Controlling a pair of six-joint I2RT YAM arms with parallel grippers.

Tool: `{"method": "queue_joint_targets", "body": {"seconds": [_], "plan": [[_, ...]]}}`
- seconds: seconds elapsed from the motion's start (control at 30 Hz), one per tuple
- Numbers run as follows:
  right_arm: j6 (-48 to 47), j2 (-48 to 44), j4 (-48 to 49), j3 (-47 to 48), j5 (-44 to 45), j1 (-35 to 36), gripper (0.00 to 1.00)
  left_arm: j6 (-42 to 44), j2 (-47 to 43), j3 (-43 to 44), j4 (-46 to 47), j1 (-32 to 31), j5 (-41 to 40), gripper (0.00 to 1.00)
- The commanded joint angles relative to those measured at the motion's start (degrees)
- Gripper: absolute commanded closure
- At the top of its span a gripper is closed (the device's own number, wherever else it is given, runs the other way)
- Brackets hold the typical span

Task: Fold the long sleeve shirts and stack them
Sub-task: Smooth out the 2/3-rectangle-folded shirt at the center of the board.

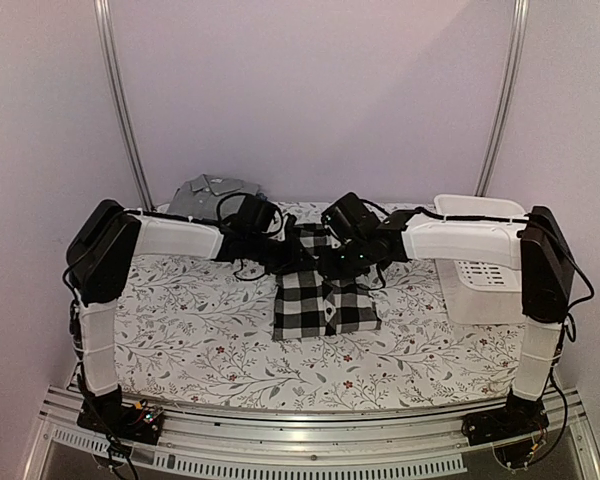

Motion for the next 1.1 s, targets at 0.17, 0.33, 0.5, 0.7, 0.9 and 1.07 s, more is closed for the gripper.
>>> {"method": "queue_joint_targets", "body": {"seconds": [0.17, 0.33, 0.5, 0.7, 0.9, 1.07], "plan": [[3.2, 6.5, 0.3, -5.0, 0.2, 1.9, 0.66, 2.1, 12.4, 8.0, -7.0, 3.6, 0.2, 0.78], [4.1, 10.4, 1.4, -6.9, -0.6, 2.1, 0.55, 4.9, 13.8, 11.2, -9.4, 3.7, 1.2, 0.77], [4.9, 7.2, -0.8, -6.5, 0.2, 2.0, 0.49, 6.9, 12.4, 13.7, -11.6, 3.5, 0.7, 0.76], [5.6, -2.2, -1.6, -7.9, 5.4, 1.2, 0.46, 8.3, 9.0, 14.4, -12.8, 2.9, -0.5, 0.74], [5.7, 1.7, 0.8, -11.3, 2.5, -0.3, 0.54, 9.0, 6.4, 14.6, -13.9, 2.6, -1.7, 0.74], [7.1, 5.8, 2.4, -14.4, 1.4, -0.7, 0.55, 9.1, 2.3, 12.3, -14.1, 2.4, -2.0, 0.73]]}}
